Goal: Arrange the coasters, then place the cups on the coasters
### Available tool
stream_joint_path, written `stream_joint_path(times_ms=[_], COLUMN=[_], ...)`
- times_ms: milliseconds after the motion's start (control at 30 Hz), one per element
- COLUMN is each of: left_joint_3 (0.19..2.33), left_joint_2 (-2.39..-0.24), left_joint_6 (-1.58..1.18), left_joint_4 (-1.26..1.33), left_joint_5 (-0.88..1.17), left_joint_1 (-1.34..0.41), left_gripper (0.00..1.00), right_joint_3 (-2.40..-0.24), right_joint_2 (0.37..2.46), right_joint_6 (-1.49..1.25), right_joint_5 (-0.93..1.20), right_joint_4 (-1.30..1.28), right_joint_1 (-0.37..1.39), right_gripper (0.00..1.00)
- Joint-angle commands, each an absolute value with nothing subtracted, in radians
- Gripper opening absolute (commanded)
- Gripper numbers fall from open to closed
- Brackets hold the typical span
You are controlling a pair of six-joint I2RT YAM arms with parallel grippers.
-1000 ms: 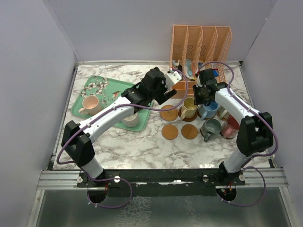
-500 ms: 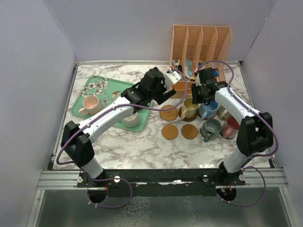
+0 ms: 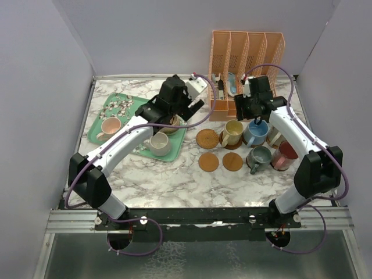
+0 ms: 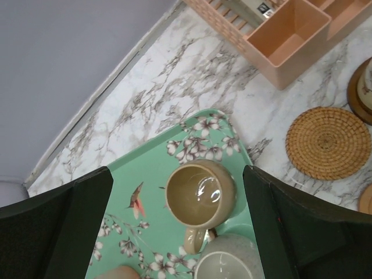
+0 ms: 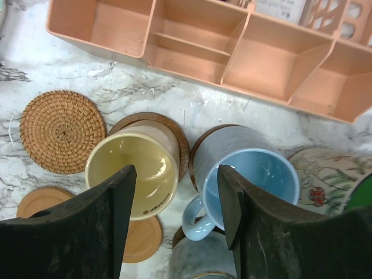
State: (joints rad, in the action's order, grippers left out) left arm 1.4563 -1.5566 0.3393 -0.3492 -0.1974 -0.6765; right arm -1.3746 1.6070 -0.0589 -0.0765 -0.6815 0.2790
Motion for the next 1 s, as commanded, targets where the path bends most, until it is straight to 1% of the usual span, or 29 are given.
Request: stream_joint_path(times_ms=[0, 233, 567, 667, 767, 967], left_joint_3=[1.445, 1.425, 1.320, 1.309, 1.344, 1.443], left_joint_2=[-1.494, -1.440, -1.337, -1.339, -1.377, -1.509], left_joint_6=[0.304, 0.265, 0.275, 0.365, 0.479, 0.713], left_joint_4=[-0.340, -0.389, -0.462, -0.502, -0.574, -0.744], left_joint_5=[-0.145, -0.009, 0.159, 0.222, 0.289, 0.369], left_joint_1=[-0.589, -0.392, -0.062, 0.048, 0.153, 0.292], left_gripper=[0.99, 0.99, 0.99, 0.99, 0.98, 0.94], right_joint_3=[-1.404, -1.304, -1.096, -1.075, -1.060, -1.034], right_joint_2=[1.524, 1.417, 1.304, 1.269, 1.239, 1.212], right_joint_6=[0.057, 0.195, 0.294, 0.334, 0.345, 0.352], right_joint_5=[-0.035, 0.173, 0.389, 0.472, 0.511, 0.512], right_joint_4=[-0.622, -0.499, -0.356, -0.375, -0.386, -0.379], right_joint_1=[0.275, 0.275, 0.275, 0.275, 0.275, 0.274], right_gripper=[0.60, 0.63, 0.64, 0.64, 0.64, 0.64])
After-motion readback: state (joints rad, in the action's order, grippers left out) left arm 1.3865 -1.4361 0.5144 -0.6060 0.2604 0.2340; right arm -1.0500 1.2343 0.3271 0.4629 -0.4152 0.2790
